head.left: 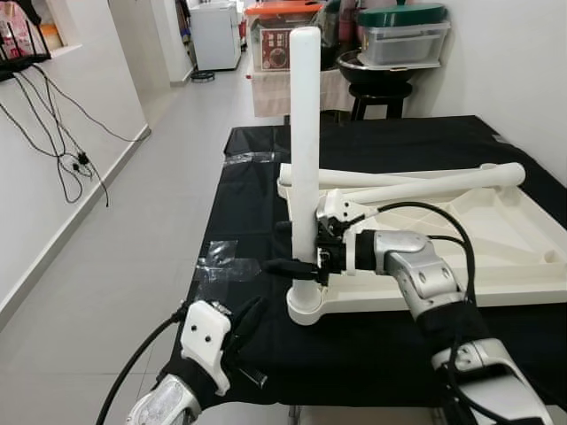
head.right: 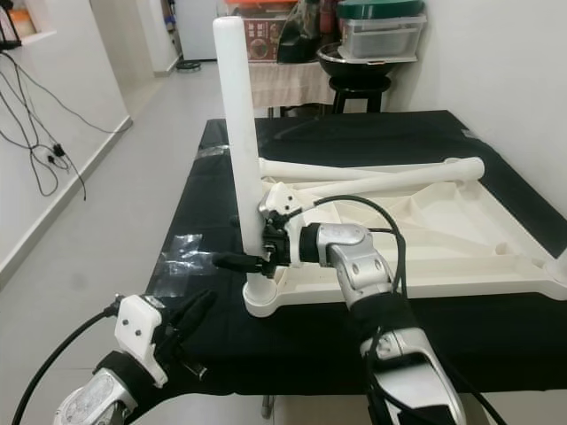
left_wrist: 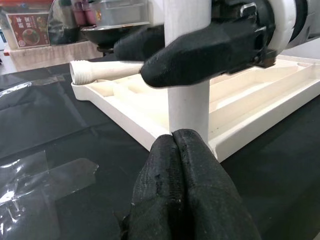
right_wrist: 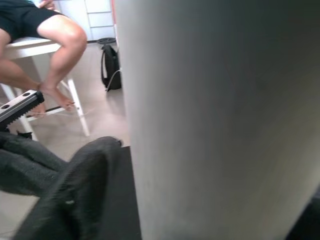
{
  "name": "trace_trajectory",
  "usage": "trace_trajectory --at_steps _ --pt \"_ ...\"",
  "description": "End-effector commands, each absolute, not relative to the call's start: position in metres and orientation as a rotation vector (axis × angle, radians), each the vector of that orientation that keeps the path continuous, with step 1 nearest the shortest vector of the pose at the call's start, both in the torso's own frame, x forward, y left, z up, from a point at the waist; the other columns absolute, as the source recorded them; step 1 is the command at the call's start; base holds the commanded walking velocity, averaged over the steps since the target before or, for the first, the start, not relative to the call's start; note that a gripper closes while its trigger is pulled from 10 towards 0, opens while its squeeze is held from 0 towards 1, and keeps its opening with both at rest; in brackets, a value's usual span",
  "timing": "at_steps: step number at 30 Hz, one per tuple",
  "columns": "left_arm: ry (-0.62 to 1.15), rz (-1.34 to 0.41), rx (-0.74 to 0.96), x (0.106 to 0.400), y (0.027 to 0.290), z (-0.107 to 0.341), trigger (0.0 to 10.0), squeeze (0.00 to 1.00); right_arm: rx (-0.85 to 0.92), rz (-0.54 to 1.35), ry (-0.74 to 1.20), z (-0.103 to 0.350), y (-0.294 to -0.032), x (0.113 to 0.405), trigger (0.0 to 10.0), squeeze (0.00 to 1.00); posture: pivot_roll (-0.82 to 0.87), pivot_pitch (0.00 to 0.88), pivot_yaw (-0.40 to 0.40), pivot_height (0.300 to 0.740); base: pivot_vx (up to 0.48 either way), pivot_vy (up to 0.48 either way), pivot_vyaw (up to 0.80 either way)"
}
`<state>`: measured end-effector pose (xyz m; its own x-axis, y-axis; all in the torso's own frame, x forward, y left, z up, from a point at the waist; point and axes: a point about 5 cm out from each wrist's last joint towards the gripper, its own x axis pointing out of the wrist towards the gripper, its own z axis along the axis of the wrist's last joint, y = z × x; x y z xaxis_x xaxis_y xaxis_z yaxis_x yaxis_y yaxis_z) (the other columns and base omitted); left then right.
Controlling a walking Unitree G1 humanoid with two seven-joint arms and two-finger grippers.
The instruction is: Building children table
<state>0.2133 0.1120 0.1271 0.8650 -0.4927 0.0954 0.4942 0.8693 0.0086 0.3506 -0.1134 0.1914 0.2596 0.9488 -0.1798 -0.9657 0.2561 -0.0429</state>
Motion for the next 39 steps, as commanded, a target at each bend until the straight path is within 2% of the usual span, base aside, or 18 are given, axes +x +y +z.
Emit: trace_trajectory --at_steps 1,13,15,17,18,19,21,24,25,26,27,33,34,35,38,39 --pt "-0.079 -0.515 -0.008 0.212 0.112 0.123 10.0 0.00 -0.145 1.340 0.113 0.195 -0.111 0.352 0.0 0.00 0.04 0.000 0.012 0.740 0.000 0.000 0.00" --pt "-0.080 -0.516 -0.014 0.210 0.110 0.122 10.0 0.00 -0.145 1.317 0.091 0.186 -0.130 0.346 0.0 0.00 0.03 0.000 0.006 0.740 0.000 0.000 0.00" --pt "-0.082 -0.516 -0.013 0.210 0.110 0.122 10.0 0.00 -0.092 1.242 0.095 0.180 -0.135 0.339 0.0 0.00 0.03 0.000 0.004 0.740 0.000 0.000 0.00" --pt "-0.083 -0.514 -0.011 0.208 0.112 0.123 10.0 0.00 0.027 1.182 0.150 0.159 -0.121 0.315 0.0 0.00 0.02 0.009 -0.005 0.740 0.000 0.000 0.00" --pt "-0.083 -0.514 -0.011 0.208 0.112 0.123 10.0 0.00 0.027 1.182 0.150 0.159 -0.121 0.315 0.0 0.00 0.02 0.009 -0.005 0.740 0.000 0.000 0.00" --pt "-0.084 -0.514 -0.010 0.208 0.113 0.124 10.0 0.00 0.075 1.153 0.195 0.148 -0.111 0.304 0.0 0.00 0.02 0.009 -0.005 0.740 0.000 0.000 0.00" --pt "-0.084 -0.514 -0.008 0.208 0.115 0.125 10.0 0.00 0.009 0.771 0.199 0.133 -0.089 0.308 0.0 0.00 0.04 0.023 -0.004 0.740 0.000 0.000 0.00" --pt "-0.085 -0.514 -0.008 0.208 0.115 0.125 10.0 0.00 -0.011 0.662 0.194 0.131 -0.085 0.308 0.0 0.00 0.04 0.023 -0.004 0.740 0.000 0.000 0.00" --pt "-0.085 -0.513 -0.007 0.209 0.115 0.125 10.0 0.00 0.053 0.420 0.226 0.127 -0.089 0.311 0.0 0.00 0.04 0.023 -0.004 0.740 0.000 0.000 0.00" --pt "-0.083 -0.512 -0.001 0.209 0.116 0.125 10.0 0.00 0.011 0.460 0.221 0.126 -0.075 0.299 0.0 0.00 0.03 0.025 0.008 0.740 0.000 0.000 0.00" --pt "-0.082 -0.512 0.001 0.209 0.116 0.125 10.0 0.00 0.031 0.453 0.222 0.127 -0.072 0.298 0.0 0.00 0.04 0.014 0.002 0.740 0.000 0.000 0.00" --pt "-0.083 -0.508 0.004 0.210 0.117 0.125 10.0 0.00 0.057 0.471 0.237 0.132 -0.074 0.299 0.0 0.00 0.03 0.018 0.009 0.740 0.000 0.000 0.00" --pt "-0.084 -0.507 0.005 0.211 0.117 0.126 10.0 0.00 0.051 0.470 0.244 0.134 -0.075 0.299 2.4 0.00 0.03 0.018 0.009 0.740 0.000 0.000 0.00" --pt "-0.085 -0.506 0.006 0.211 0.117 0.126 10.0 0.00 0.024 0.478 0.258 0.134 -0.076 0.301 10.0 0.00 0.03 0.015 0.015 0.740 0.000 0.000 0.00" --pt "-0.085 -0.507 0.006 0.212 0.117 0.126 10.0 0.00 0.021 0.475 0.247 0.138 -0.079 0.303 10.0 0.00 0.03 0.010 0.016 0.740 0.000 0.000 0.00" --pt "-0.085 -0.508 0.005 0.212 0.117 0.126 10.0 0.00 0.017 0.528 0.229 0.142 -0.080 0.307 10.0 0.77 0.04 0.011 0.017 0.740 0.000 0.000 0.00"
